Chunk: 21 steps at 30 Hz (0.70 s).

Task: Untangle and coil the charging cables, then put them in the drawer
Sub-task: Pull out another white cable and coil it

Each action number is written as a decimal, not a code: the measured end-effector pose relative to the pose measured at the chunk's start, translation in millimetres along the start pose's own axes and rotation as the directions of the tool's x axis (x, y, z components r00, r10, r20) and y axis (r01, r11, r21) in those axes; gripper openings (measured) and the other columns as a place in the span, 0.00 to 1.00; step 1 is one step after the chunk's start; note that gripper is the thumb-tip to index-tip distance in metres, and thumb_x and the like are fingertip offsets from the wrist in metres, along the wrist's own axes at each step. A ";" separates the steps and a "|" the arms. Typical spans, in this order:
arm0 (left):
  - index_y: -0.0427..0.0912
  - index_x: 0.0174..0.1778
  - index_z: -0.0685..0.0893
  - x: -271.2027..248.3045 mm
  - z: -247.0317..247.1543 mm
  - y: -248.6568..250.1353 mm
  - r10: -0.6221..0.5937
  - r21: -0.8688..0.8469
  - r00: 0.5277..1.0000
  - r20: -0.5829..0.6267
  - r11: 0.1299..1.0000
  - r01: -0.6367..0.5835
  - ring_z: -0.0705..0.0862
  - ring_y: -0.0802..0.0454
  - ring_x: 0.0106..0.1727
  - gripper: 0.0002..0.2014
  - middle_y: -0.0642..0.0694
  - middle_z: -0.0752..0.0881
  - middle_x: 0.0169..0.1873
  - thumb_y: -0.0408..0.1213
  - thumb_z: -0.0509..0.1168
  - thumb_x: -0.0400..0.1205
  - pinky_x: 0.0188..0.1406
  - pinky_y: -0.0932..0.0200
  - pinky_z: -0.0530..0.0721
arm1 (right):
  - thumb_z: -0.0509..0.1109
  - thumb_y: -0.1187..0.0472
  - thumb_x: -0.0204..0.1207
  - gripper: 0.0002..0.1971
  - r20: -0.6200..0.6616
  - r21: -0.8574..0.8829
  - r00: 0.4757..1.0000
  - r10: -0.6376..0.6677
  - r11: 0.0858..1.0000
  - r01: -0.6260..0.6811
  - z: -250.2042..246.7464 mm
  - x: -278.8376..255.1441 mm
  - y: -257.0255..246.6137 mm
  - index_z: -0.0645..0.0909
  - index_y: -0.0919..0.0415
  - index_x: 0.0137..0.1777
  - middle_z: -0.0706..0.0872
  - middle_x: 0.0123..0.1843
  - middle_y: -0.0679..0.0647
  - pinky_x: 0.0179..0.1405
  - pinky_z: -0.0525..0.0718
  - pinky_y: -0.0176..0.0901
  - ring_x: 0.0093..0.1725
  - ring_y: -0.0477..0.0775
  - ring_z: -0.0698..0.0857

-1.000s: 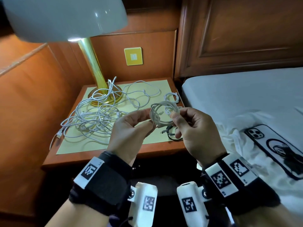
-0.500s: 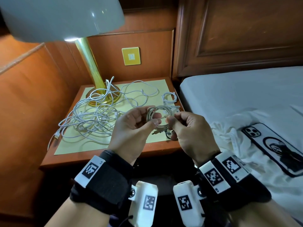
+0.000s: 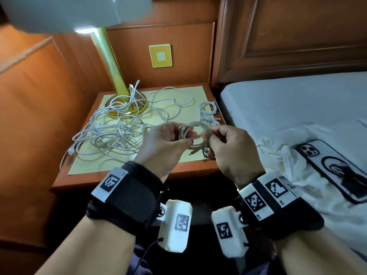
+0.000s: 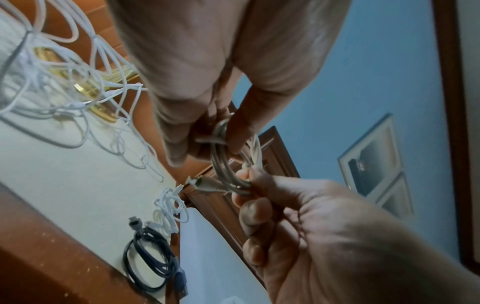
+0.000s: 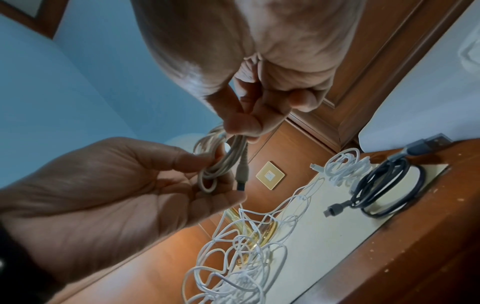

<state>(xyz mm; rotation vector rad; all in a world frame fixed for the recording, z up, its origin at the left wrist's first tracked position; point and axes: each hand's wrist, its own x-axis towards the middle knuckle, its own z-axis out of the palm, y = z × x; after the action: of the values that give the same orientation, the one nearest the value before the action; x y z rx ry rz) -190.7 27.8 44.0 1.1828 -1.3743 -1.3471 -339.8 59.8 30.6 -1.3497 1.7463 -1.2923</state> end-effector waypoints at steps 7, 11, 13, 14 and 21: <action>0.37 0.46 0.86 5.2 -13.0 1.0 -0.077 -0.050 0.976 0.205 0.995 0.089 0.83 0.46 0.52 0.13 0.41 0.87 0.44 0.14 0.65 0.79 0.50 0.61 0.78 | 0.71 0.58 0.84 0.07 0.067 0.016 0.998 0.003 1.000 -0.004 0.9 8.8 -1.8 0.89 0.53 0.46 0.87 0.31 0.45 0.31 0.82 0.33 0.26 0.39 0.84; 0.34 0.47 0.85 6.7 -22.4 0.4 -0.009 -0.081 0.956 0.295 0.996 0.034 0.84 0.54 0.45 0.12 0.44 0.86 0.40 0.21 0.67 0.69 0.45 0.66 0.80 | 0.71 0.59 0.84 0.08 0.192 0.114 0.981 0.042 0.991 -0.064 1.8 22.0 -4.5 0.90 0.57 0.46 0.86 0.31 0.54 0.37 0.81 0.54 0.30 0.49 0.81; 0.35 0.46 0.85 8.5 -26.4 0.5 -0.013 -0.081 0.946 0.324 0.996 0.041 0.84 0.56 0.42 0.13 0.46 0.86 0.35 0.23 0.64 0.67 0.45 0.65 0.79 | 0.72 0.57 0.83 0.08 0.246 0.150 0.968 0.047 0.985 -0.086 4.0 25.3 -3.1 0.90 0.58 0.46 0.85 0.31 0.55 0.39 0.76 0.56 0.32 0.55 0.79; 0.35 0.44 0.85 9.4 -28.3 0.3 -0.018 -0.074 0.944 0.331 0.996 0.045 0.84 0.56 0.40 0.13 0.47 0.86 0.33 0.23 0.63 0.66 0.45 0.64 0.78 | 0.72 0.57 0.83 0.08 0.261 0.154 0.964 0.048 0.984 -0.091 5.4 25.8 -2.4 0.90 0.59 0.47 0.85 0.31 0.55 0.39 0.76 0.54 0.33 0.54 0.79; 0.46 0.27 0.87 8.1 -28.1 4.3 -0.008 0.006 0.966 0.258 1.000 0.006 0.76 0.52 0.33 0.09 0.42 0.81 0.31 0.32 0.63 0.67 0.45 0.50 0.67 | 0.70 0.60 0.84 0.09 0.319 0.178 0.948 0.020 0.981 -0.081 5.9 24.2 -1.0 0.89 0.63 0.47 0.86 0.34 0.53 0.31 0.75 0.31 0.29 0.45 0.81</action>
<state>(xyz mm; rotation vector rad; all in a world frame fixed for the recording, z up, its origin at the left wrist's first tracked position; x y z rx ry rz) -164.9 14.5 49.5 1.0425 -1.5574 -1.5455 -342.1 35.0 32.1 -1.3111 1.3943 -1.1120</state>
